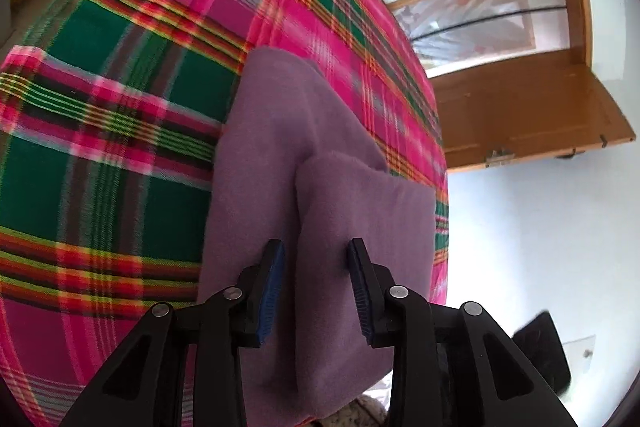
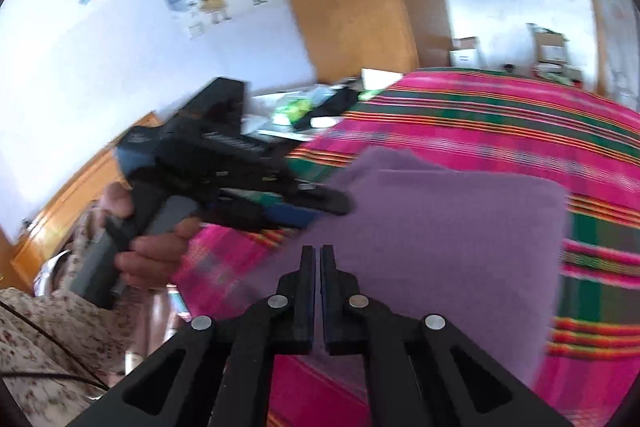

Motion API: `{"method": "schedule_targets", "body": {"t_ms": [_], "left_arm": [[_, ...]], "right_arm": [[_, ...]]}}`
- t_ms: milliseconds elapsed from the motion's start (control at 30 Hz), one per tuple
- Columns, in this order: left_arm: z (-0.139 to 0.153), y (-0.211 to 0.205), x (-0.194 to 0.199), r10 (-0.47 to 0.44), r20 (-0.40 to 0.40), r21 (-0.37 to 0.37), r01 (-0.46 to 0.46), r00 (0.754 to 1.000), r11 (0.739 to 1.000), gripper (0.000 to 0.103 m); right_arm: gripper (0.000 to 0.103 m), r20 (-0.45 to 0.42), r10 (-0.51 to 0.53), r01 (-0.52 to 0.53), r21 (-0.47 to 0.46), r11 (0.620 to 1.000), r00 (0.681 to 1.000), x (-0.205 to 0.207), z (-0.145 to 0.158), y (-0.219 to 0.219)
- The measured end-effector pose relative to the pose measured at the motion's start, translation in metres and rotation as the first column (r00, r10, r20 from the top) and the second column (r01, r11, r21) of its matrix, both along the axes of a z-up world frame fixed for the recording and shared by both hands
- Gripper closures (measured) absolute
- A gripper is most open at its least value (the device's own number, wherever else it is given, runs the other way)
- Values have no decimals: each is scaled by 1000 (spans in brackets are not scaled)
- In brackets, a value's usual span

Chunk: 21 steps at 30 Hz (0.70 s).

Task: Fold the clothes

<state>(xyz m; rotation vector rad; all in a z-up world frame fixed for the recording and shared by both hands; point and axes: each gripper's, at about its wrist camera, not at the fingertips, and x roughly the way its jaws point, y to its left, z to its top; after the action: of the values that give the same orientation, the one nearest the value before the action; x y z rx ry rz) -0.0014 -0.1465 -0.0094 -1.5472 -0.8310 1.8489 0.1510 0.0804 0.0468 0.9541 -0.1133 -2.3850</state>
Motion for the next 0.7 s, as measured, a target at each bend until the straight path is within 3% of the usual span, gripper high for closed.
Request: {"method": "schedule_targets", "body": {"t_ms": [200, 300, 367, 433, 700], "left_arm": [[-5, 17, 3, -49, 13, -23, 49, 999, 999, 69], [-3, 19, 5, -48, -4, -12, 48, 999, 999, 71], [1, 17, 6, -40, -19, 3, 40, 999, 999, 85], [6, 13, 8, -24, -31, 30, 25, 999, 999, 88], [22, -2, 19, 28, -74, 77, -22, 997, 997, 90]], "right_arm": [[99, 65, -49, 45, 74, 996, 997, -4, -28, 6], [97, 53, -44, 40, 70, 997, 998, 0, -22, 7], [95, 48, -45, 43, 53, 998, 998, 2, -16, 11], [91, 33, -72, 71, 37, 997, 997, 2, -10, 21], [91, 16, -248, 248, -23, 968, 969, -1, 4, 73]]}}
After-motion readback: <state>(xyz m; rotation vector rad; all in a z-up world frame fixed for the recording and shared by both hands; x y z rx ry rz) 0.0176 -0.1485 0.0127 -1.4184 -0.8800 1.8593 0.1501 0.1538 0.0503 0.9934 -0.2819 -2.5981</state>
